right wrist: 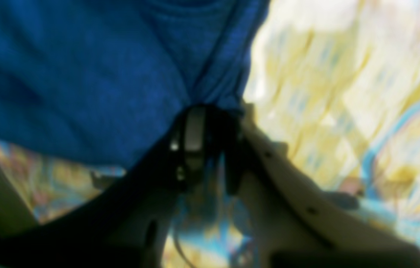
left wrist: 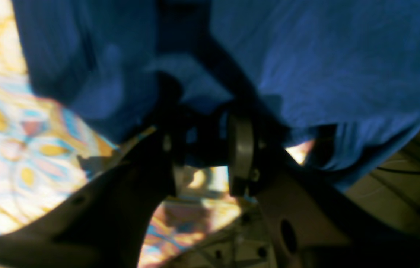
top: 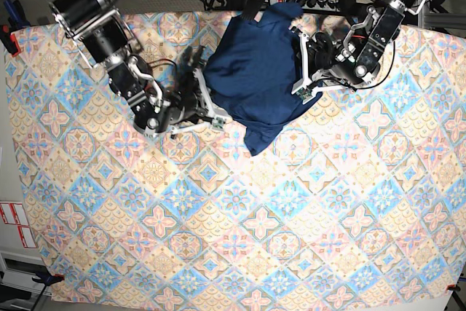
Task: Fold the T-shirt properly
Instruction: 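Grasp the folded shirt with the right gripper, withdraw the left gripper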
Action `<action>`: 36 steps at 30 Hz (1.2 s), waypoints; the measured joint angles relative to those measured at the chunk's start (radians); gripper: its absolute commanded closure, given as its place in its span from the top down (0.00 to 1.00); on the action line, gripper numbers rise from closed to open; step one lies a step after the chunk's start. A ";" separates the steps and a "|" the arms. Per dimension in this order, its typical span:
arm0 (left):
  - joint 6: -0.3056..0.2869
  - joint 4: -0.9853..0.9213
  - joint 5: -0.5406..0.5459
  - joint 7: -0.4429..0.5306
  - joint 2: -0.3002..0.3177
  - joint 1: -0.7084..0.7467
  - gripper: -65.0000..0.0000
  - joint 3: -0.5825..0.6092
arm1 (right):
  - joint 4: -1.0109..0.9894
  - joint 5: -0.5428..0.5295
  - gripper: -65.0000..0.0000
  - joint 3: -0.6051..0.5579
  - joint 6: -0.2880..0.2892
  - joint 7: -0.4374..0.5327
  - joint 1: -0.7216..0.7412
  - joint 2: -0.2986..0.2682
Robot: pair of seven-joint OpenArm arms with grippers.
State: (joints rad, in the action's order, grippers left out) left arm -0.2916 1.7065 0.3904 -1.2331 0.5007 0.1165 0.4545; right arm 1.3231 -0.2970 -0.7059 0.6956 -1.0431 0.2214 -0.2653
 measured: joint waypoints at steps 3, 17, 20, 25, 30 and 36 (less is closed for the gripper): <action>-0.002 -0.053 -0.024 0.002 -0.011 -0.043 0.27 0.018 | 0.103 -0.004 0.13 0.000 0.000 -0.013 -0.030 -0.040; 0.002 -0.246 -0.285 0.108 -0.175 -0.265 0.26 0.153 | 0.394 -0.003 0.13 0.190 0.002 -0.018 -0.202 -0.124; 0.006 -0.267 -0.361 0.165 -0.207 -0.280 0.26 0.152 | 0.450 0.002 0.13 0.243 0.000 -0.024 -0.229 -0.133; 0.003 -0.264 -0.468 0.175 -0.256 -0.278 0.26 0.134 | 0.535 -0.011 0.13 0.237 0.003 -0.016 -0.273 -0.120; 0.003 -0.183 -0.466 0.180 -0.263 -0.192 0.26 -0.121 | 0.574 0.011 0.13 0.198 -0.001 -0.034 -0.293 -0.125; 0.007 -0.005 -0.357 0.180 -0.315 -0.034 0.26 -0.534 | 0.579 -0.001 0.13 0.013 0.003 -0.009 -0.202 -0.063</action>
State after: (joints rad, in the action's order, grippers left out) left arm -0.2844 1.7012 0.0334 -1.0534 0.1852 0.0826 -0.0799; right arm 1.9026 -0.2977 -0.6930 0.6991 -1.0519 0.0196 -0.3286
